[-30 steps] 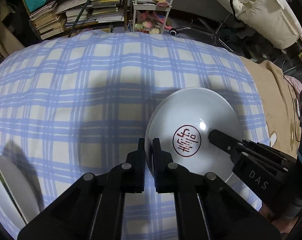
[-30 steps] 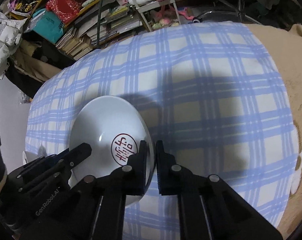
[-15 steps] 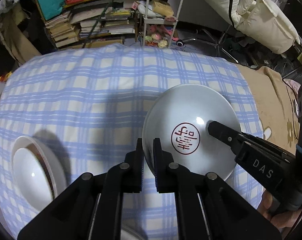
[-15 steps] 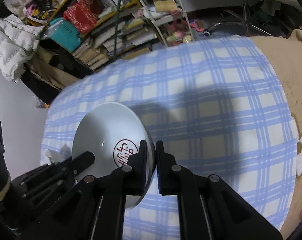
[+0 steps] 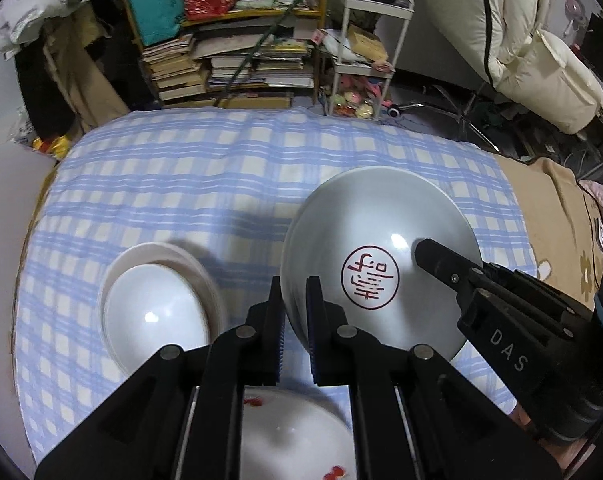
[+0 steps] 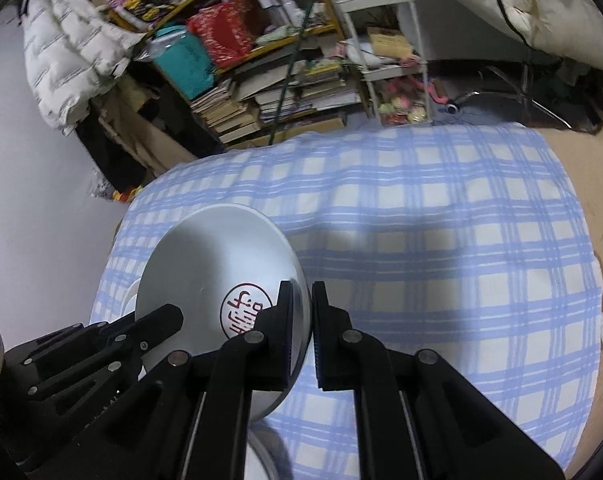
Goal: Organize plates and bowls
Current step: 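Lift the stamped bowl with both grippers and carry it toward the stacked bowls, then lower the stamped bowl into the stacked white bowls with both grippers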
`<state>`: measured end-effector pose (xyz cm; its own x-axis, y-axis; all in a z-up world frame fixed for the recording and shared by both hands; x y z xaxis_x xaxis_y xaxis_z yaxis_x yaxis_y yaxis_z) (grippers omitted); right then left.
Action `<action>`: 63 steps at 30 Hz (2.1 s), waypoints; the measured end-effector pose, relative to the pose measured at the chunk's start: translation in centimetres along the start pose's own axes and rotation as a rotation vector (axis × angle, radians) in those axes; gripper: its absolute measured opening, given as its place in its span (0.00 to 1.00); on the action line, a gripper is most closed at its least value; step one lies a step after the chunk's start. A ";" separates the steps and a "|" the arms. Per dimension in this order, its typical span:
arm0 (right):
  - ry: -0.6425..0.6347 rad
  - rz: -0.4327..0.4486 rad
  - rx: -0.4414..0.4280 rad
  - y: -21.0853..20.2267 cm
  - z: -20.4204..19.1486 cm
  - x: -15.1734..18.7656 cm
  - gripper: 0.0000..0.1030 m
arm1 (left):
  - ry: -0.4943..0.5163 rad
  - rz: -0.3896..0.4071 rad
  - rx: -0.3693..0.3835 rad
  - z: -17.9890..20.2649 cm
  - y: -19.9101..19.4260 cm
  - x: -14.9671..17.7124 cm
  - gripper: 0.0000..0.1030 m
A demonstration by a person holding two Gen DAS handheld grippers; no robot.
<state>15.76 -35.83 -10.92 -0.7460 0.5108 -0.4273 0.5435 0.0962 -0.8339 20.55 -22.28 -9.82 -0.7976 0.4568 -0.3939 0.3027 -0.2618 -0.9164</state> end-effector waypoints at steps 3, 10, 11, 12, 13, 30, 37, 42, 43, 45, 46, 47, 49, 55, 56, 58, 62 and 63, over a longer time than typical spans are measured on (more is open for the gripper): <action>-0.038 0.007 -0.008 -0.3 -2.0 0.1 0.10 | -0.017 0.009 -0.009 -1.6 -0.9 0.5 0.08; -0.126 0.031 -0.012 -0.9 -5.6 0.6 0.11 | -0.067 0.045 -0.022 -4.7 -2.8 1.4 0.08; -0.133 0.031 -0.015 -0.9 -6.0 0.7 0.11 | -0.072 0.050 -0.020 -5.1 -3.0 1.4 0.09; -0.139 0.031 -0.020 -0.8 -6.4 0.7 0.11 | -0.079 0.056 -0.015 -5.4 -3.2 1.4 0.09; -0.145 0.031 -0.026 -0.8 -6.9 0.8 0.11 | -0.086 0.061 -0.009 -5.8 -3.5 1.5 0.09; -0.276 0.011 -0.160 2.3 -13.6 2.5 0.11 | -0.218 0.079 -0.020 -12.6 -3.8 5.4 0.12; -0.398 -0.020 -0.138 4.5 -15.6 4.3 0.10 | -0.280 0.058 -0.010 -15.1 -2.2 6.9 0.12; -0.457 -0.050 -0.116 6.3 -16.5 5.2 0.10 | -0.297 0.025 -0.025 -16.3 -0.4 7.8 0.12; -0.465 -0.052 -0.112 6.6 -16.6 5.3 0.10 | -0.307 0.017 -0.015 -16.6 -0.1 8.0 0.12; -0.479 -0.064 -0.106 7.1 -16.8 5.5 0.10 | -0.325 0.005 0.007 -16.9 0.4 8.2 0.12; -0.482 -0.071 -0.106 7.4 -16.7 5.6 0.10 | -0.332 0.001 0.016 -16.9 0.6 8.3 0.12; -0.486 -0.078 -0.103 7.7 -16.6 5.8 0.10 | -0.340 -0.006 0.023 -17.0 0.9 8.3 0.12; -0.498 -0.092 -0.095 8.2 -16.4 6.2 0.10 | -0.341 -0.024 0.019 -17.0 1.8 8.6 0.12; -0.531 -0.087 -0.068 9.1 -16.6 6.5 0.11 | -0.321 -0.021 -0.013 -17.3 2.5 8.6 0.12; -0.536 -0.087 -0.066 9.2 -16.7 6.5 0.11 | -0.319 -0.019 -0.022 -17.5 2.6 8.6 0.12; -0.552 -0.083 -0.063 9.5 -16.8 6.6 0.11 | -0.312 -0.014 -0.038 -17.7 2.7 8.5 0.12; -0.561 -0.068 -0.062 9.5 -17.0 6.6 0.12 | -0.291 -0.002 -0.055 -17.9 2.8 8.2 0.12; -0.561 -0.068 -0.063 9.5 -17.1 6.6 0.12 | -0.292 0.000 -0.054 -18.0 2.8 8.2 0.12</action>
<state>22.53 -16.95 -15.71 -0.8610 -0.0288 -0.5078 0.4961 0.1726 -0.8509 24.22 -3.98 -16.86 -0.9116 0.1906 -0.3642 0.3239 -0.2125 -0.9219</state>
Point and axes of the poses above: each gripper's, at about its wrist camera, not at the fingertips, and y roughly the way its jaws point, z to its right, x to its underside, the point moved 8 cm from there along y, roughly the way its jaws point, and after that the axes turned 2 degrees about x, right-handed, at the moved point
